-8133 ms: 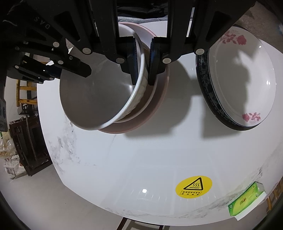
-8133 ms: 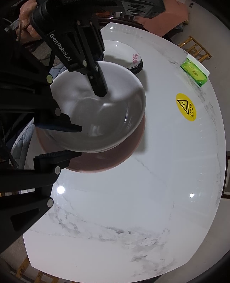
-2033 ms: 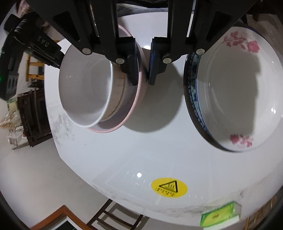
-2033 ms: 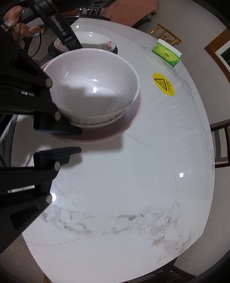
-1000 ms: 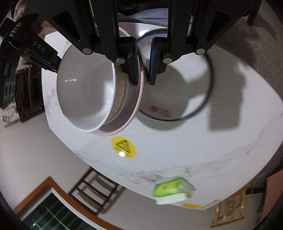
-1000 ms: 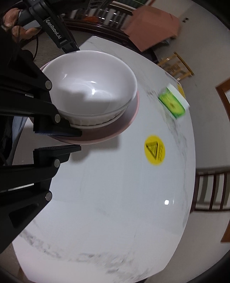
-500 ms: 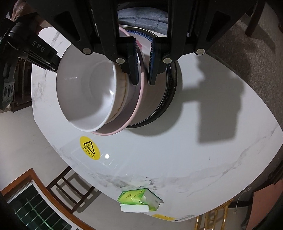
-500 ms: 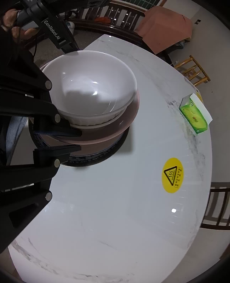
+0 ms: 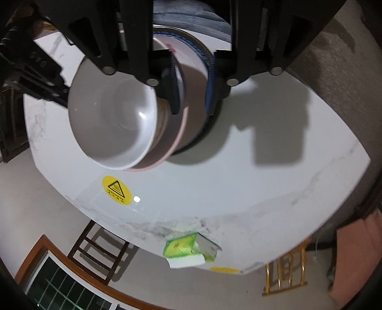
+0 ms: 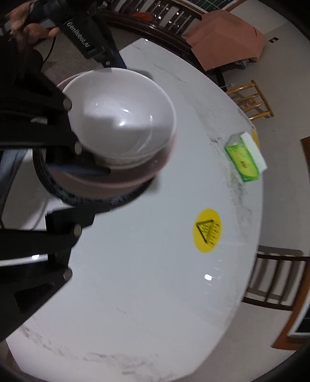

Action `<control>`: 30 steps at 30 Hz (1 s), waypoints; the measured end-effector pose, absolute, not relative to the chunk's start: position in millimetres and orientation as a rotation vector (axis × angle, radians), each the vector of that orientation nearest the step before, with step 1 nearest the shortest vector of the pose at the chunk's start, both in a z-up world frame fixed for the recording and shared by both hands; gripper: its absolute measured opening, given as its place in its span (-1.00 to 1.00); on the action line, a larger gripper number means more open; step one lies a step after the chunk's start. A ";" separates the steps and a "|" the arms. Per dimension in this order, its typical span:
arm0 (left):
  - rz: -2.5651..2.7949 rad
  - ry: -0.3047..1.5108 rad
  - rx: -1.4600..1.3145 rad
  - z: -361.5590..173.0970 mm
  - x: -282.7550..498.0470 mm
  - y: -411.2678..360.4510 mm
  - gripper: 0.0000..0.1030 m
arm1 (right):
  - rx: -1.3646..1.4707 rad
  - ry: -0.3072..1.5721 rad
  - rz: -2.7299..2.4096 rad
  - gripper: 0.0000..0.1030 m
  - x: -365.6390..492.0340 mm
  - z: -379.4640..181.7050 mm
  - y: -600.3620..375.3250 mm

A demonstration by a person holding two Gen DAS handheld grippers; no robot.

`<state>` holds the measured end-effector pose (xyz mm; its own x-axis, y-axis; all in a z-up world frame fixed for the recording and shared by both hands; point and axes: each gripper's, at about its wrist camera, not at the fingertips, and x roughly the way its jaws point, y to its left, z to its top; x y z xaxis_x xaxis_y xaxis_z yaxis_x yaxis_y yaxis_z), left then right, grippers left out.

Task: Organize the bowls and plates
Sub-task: 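Lower the nested bowls onto the plate stack and open the left tool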

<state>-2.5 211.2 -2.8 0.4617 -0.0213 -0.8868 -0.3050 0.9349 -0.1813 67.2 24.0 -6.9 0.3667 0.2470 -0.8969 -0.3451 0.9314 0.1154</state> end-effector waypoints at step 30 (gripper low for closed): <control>0.243 0.906 -0.154 27.0 -62.5 167.0 0.44 | -0.189 0.954 0.523 0.26 -30.5 -0.5 16.8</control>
<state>-62.5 167.0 27.0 0.5924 0.1436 -0.7928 -0.2731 0.9615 -0.0299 -30.5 16.8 -0.5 0.4664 0.3418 -0.8159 -0.5041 0.8606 0.0724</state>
